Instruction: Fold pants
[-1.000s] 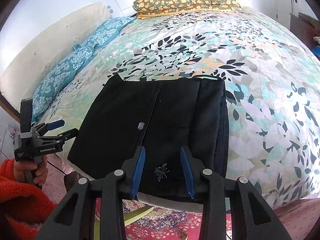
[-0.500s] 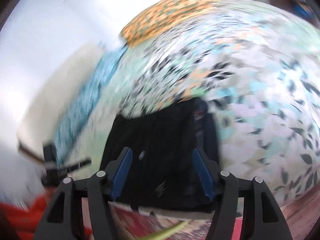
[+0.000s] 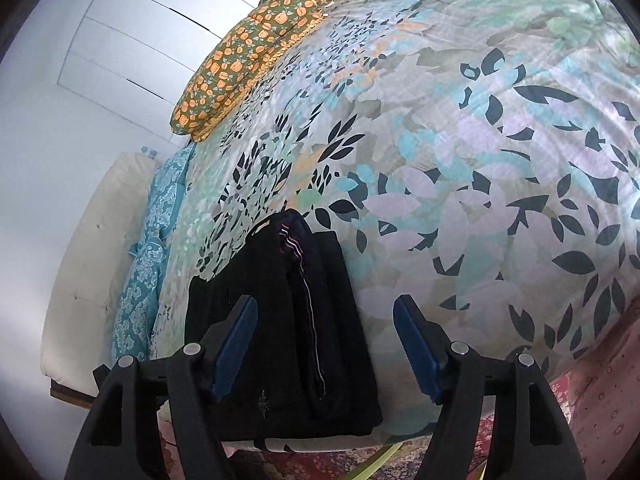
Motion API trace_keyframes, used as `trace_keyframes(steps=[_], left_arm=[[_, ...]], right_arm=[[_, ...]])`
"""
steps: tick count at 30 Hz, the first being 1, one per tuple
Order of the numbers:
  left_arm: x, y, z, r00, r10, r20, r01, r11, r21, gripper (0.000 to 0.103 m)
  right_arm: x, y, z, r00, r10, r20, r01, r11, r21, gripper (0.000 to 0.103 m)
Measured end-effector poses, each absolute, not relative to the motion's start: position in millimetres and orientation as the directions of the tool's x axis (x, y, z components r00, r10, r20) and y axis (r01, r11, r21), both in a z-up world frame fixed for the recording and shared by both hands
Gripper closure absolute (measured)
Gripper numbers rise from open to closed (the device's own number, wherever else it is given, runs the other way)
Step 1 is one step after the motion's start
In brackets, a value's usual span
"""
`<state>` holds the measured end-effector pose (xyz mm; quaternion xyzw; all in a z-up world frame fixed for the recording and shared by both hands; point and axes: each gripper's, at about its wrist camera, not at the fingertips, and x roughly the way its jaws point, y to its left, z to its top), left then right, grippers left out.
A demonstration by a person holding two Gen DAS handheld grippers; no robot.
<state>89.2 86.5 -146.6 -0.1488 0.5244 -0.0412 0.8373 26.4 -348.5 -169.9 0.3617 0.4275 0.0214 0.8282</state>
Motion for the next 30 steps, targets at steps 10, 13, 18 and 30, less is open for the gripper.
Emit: trace_keyframes(steps=[10,13,18,30], left_arm=[[88.7,103.4,-146.2,0.469,-0.129,-0.874,-0.169,0.958,-0.232,0.007],[87.6,106.1,-145.7,0.477,-0.118,-0.871,-0.183,0.956,-0.230,0.007],[86.8,104.4,-144.3,0.491,-0.092,-0.866,-0.184,0.961,-0.206,0.007],[84.2,98.3,-141.6,0.510,-0.044,-0.859,-0.173,0.973,-0.153,0.007]], right_arm=[[27.8,-337.4,-173.2,0.603,0.284,-0.745,0.307,0.780,0.546,0.010],[26.8,-337.3,-173.5,0.603,0.275,-0.749,0.315,0.780,0.540,0.002],[24.7,-341.4,-173.3,0.611,0.251,-0.751,0.337,0.776,0.533,0.001],[22.8,-344.3,-172.9,0.617,0.236,-0.750,0.347,0.774,0.529,0.000]])
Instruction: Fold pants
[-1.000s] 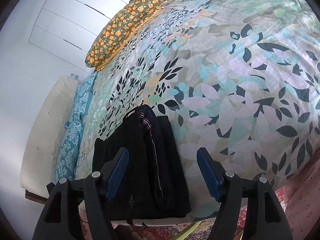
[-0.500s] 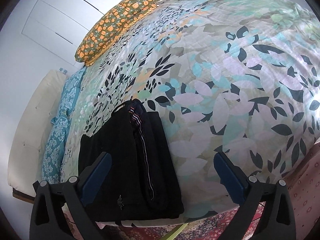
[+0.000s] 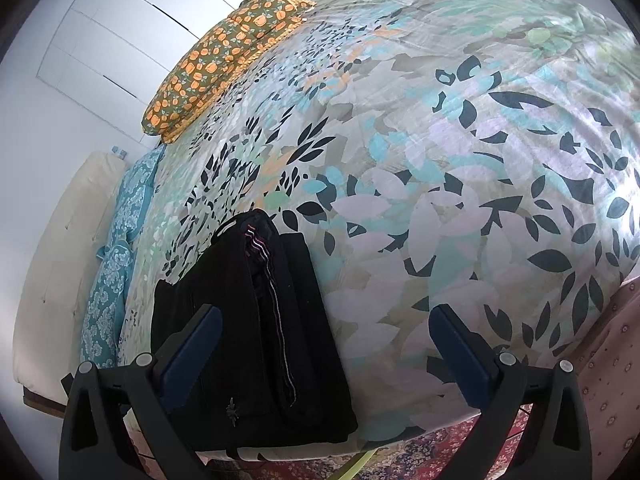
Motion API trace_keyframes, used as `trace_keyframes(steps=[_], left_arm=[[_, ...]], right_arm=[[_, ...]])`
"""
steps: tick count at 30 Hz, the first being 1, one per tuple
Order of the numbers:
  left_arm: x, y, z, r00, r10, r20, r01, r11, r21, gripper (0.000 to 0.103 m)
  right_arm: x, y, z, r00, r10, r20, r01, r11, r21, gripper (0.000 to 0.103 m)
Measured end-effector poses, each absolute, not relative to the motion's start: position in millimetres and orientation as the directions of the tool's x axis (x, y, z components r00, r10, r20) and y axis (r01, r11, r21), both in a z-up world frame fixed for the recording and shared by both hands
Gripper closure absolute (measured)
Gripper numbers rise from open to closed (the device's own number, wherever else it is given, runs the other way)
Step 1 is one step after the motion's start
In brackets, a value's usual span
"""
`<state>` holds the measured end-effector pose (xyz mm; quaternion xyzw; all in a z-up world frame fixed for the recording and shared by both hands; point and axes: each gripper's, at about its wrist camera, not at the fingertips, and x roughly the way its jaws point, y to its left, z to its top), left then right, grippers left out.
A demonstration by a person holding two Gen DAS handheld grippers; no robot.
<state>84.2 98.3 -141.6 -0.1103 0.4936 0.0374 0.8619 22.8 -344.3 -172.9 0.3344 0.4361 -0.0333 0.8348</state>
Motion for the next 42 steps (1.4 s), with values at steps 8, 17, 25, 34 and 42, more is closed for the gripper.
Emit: trace_keyframes(steps=[8,17,25,34,42], left_arm=[[83.4,98.0,-136.4,0.516,-0.034,-0.856,-0.171,0.975,-0.141,0.007],[82.7,95.2,-133.1,0.523,-0.030,-0.852,-0.159,0.978,-0.132,0.007],[81.6,97.6,-133.8,0.521,-0.027,-0.853,-0.170,0.976,-0.135,0.007],[83.1,95.3,-137.1,0.511,-0.028,-0.859,-0.164,0.978,-0.130,0.007],[82.9,93.7,-140.1,0.500,-0.026,-0.866,-0.165,0.978,-0.125,0.007]], right_arm=[[21.6,-343.7,-168.2,0.617,0.177,-0.767,0.367,0.798,0.479,0.000],[22.4,-337.5,-163.1,0.628,0.170,-0.760,0.332,0.824,0.459,0.000],[24.0,-334.6,-164.3,0.621,0.164,-0.767,0.329,0.833,0.445,0.000],[24.7,-332.8,-164.4,0.617,0.149,-0.773,0.324,0.847,0.421,0.000],[27.4,-328.3,-164.0,0.615,0.145,-0.775,0.304,0.863,0.403,0.000]])
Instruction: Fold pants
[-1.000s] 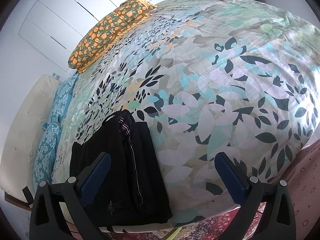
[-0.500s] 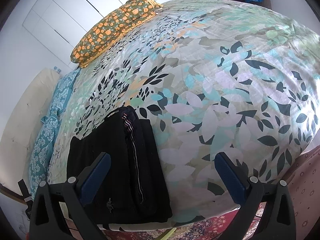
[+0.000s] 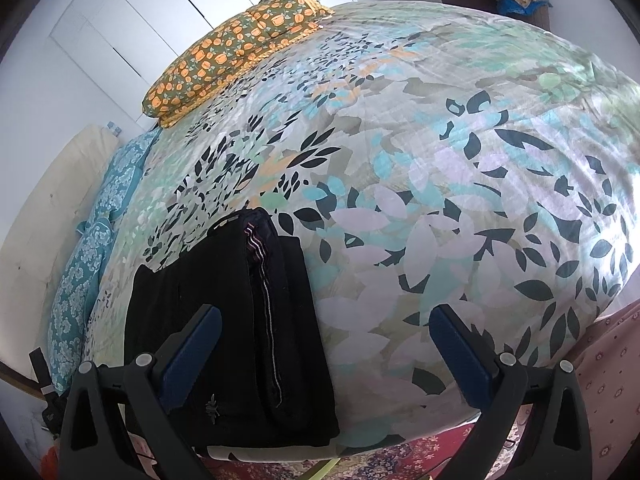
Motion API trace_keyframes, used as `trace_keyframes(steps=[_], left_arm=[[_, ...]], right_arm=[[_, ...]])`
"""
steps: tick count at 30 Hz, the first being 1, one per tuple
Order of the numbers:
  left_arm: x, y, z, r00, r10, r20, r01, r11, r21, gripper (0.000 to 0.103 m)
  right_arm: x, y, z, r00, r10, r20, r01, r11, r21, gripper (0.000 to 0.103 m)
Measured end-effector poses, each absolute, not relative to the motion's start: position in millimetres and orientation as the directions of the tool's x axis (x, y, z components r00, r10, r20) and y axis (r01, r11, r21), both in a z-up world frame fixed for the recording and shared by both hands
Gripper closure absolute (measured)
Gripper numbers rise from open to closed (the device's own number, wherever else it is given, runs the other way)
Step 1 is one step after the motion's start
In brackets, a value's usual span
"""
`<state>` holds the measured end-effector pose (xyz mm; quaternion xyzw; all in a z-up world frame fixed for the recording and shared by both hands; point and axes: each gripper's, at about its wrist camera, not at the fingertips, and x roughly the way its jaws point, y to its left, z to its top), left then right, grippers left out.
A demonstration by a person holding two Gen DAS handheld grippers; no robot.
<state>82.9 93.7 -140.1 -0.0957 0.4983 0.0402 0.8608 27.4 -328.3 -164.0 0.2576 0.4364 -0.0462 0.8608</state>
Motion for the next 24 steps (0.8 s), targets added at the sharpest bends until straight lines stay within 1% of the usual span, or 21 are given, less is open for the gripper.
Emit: trace_keyframes(steps=[13,17,19,20,22,24], left_arm=[[81.2,93.5,-142.6,0.495,-0.025,-0.868,-0.165,0.979,-0.123,0.007],[82.6,96.1,-140.5,0.494,-0.042,-0.868,-0.149,0.980,-0.132,0.007],[86.8,99.7,-138.5,0.488,-0.097,-0.868,-0.124,0.976,-0.179,0.007],[91.1,102.9,-136.6,0.478,-0.172,-0.861,-0.099,0.964,-0.247,0.007],[97.6,103.4,-133.3,0.466,-0.259,-0.846,-0.069,0.942,-0.327,0.007],[107.3,90.9,-134.1,0.423,-0.326,-0.845,-0.004,0.932,-0.362,0.007]], right_arm=[[28.3,-320.3,-161.0,0.625,0.146,-0.767,0.268,0.883,0.386,0.000],[37.5,-322.8,-157.1,0.616,0.188,-0.765,0.235,0.883,0.405,0.000],[47.1,-324.5,-149.9,0.609,0.241,-0.756,0.179,0.887,0.426,0.000],[54.1,-325.9,-146.6,0.593,0.296,-0.748,0.136,0.880,0.456,0.000],[69.8,-328.1,-150.3,0.503,0.460,-0.732,0.073,0.821,0.567,0.000],[79.9,-328.9,-159.9,0.413,0.581,-0.701,0.056,0.752,0.657,0.000]])
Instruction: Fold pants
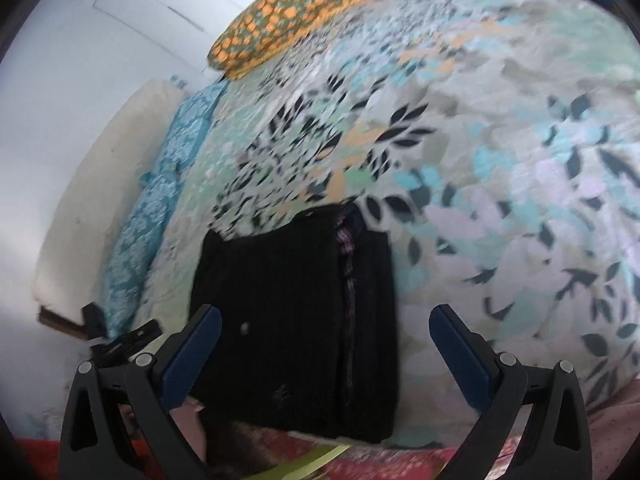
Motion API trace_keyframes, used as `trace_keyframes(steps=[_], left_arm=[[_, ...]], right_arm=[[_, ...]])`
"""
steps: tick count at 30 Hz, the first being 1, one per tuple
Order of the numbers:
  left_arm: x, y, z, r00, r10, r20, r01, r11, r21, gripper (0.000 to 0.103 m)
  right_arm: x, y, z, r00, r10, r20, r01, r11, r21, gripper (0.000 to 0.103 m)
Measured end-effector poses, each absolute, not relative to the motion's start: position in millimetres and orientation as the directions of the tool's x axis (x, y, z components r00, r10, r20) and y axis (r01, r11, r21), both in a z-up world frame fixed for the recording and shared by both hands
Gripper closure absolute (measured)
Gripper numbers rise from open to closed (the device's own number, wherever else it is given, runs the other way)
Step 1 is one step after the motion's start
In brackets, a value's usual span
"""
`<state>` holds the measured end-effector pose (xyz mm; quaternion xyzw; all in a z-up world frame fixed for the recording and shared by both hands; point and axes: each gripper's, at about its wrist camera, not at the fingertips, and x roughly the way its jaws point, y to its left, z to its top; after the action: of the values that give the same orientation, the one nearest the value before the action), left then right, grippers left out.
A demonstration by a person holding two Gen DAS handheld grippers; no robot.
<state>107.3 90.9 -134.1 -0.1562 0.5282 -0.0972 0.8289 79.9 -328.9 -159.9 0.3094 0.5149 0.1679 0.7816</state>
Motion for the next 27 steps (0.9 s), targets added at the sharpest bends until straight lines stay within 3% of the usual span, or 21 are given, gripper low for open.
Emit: trace_keyframes(steps=[5,15,19,21,22,23,24,25,27], left_arm=[[125.4,43.9,-149.8,0.318,-0.348,-0.882,0.132,0.937,-0.323,0.007],[147.4,22.3,-178.7,0.229,-0.401,-0.887,0.102,0.916,-0.388,0.007],[149.4,10.4,-186.2,0.224,-0.430,-0.874,0.087,0.902,-0.422,0.008],[147.8,-3.7,-185.2,0.228,-0.447,-0.865,0.121,0.894,-0.431,0.021],[146.0,-8.8,-182.3,0.246,-0.417,-0.875,0.132,0.909,-0.396,0.031],[143.8,-10.7,-178.8,0.261,-0.394,-0.881,0.143,0.919,-0.369,0.050],[142.0,-8.3,-173.9,0.276,-0.386,-0.881,0.144,0.922,-0.359,0.060],[141.0,-1.9,-168.6,0.282,-0.403,-0.871,0.136,0.915,-0.379,0.076],[139.3,11.0,-154.7,0.285,-0.465,-0.838,0.120,0.885,-0.450,0.080]], right_arm=[[97.3,-328.6,-192.0,0.249,0.587,-0.770,0.066,0.783,0.618,0.000],[109.1,-328.2,-240.3,0.162,0.791,-0.590,0.005,0.597,0.802,0.001],[113.0,-308.2,-241.7,0.126,0.787,-0.604,-0.034,0.612,0.790,0.001],[113.8,-303.4,-239.6,0.114,0.779,-0.617,-0.041,0.624,0.780,0.002],[112.9,-303.0,-237.8,0.116,0.769,-0.628,-0.042,0.636,0.771,0.011],[112.0,-302.7,-234.8,0.117,0.752,-0.649,-0.046,0.657,0.752,0.025],[114.0,-299.5,-230.7,0.127,0.731,-0.671,-0.051,0.680,0.731,0.049],[111.5,-299.7,-225.9,0.141,0.726,-0.673,-0.059,0.685,0.726,0.052],[109.2,-294.6,-212.5,0.161,0.714,-0.681,-0.097,0.698,0.709,0.057]])
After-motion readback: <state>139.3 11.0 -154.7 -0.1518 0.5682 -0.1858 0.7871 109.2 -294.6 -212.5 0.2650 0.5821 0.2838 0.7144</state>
